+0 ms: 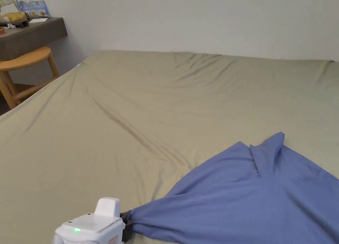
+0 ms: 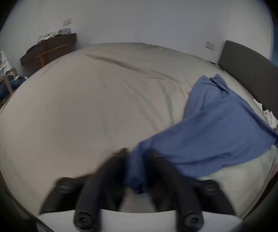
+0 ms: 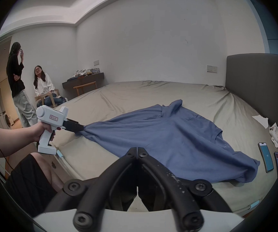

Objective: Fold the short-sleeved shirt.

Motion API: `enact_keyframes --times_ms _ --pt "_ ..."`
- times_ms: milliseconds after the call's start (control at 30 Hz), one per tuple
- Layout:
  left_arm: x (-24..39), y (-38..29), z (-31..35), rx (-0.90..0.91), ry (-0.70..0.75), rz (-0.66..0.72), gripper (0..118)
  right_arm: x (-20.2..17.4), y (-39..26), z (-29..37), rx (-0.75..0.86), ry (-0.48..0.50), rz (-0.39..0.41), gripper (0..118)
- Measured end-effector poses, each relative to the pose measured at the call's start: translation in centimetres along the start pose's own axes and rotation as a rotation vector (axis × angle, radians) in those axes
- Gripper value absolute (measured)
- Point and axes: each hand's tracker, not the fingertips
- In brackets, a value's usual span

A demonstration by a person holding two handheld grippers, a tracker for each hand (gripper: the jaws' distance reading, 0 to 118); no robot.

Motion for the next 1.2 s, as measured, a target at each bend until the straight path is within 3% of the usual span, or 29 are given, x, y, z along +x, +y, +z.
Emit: enact_keyframes --times_ms 33,133,400,500,700,900,933,967,1033,1067,1200 --pt "0.8 -0.4 0.3 0.012 -0.003 -0.042 5 0.1 -0.1 -0.1 -0.003 -0.002 -0.005 2" --pt "2.3 -1.1 0.8 0.039 -0.021 -0.105 4 0.5 -0.3 -0.5 -0.015 0.003 -0.032 2" --pt "2.3 -1.3 4.0 0.165 -0.069 0.062 3 4.3 0.9 -2.6 -0.049 -0.025 -0.043 2" --pt "2.1 -1.4 5.3 0.204 -0.060 0.089 3 7.8 3.2 -5.3 -0.058 -0.083 0.034 2" --pt "1.5 -1.1 6.6 0.259 -0.051 0.152 3 16.9 9.3 -14.8 -0.132 -0.136 0.083 2" --pt "1.8 0.1 7.4 0.284 -0.089 0.214 3 26.9 12.2 -26.1 -0.351 -0.082 -0.052 4" --pt "2.0 0.5 7.3 0.280 -0.088 0.209 3 27.6 12.4 -27.2 -0.373 -0.091 -0.061 15" --pt "2.3 0.8 7.1 0.274 -0.070 0.185 3 28.5 12.8 -28.5 -0.404 -0.110 -0.056 34" --pt "2.5 1.1 7.1 0.272 -0.068 0.175 3 29.6 12.8 -30.7 -0.405 -0.123 -0.038 87" --pt "2.5 1.2 6.9 0.267 -0.080 0.183 3 30.2 12.7 -31.6 -0.422 -0.117 -0.048 99" --pt "2.6 1.4 6.2 0.238 -0.071 0.184 3 31.1 11.6 -34.3 -0.465 -0.121 -0.137 99"
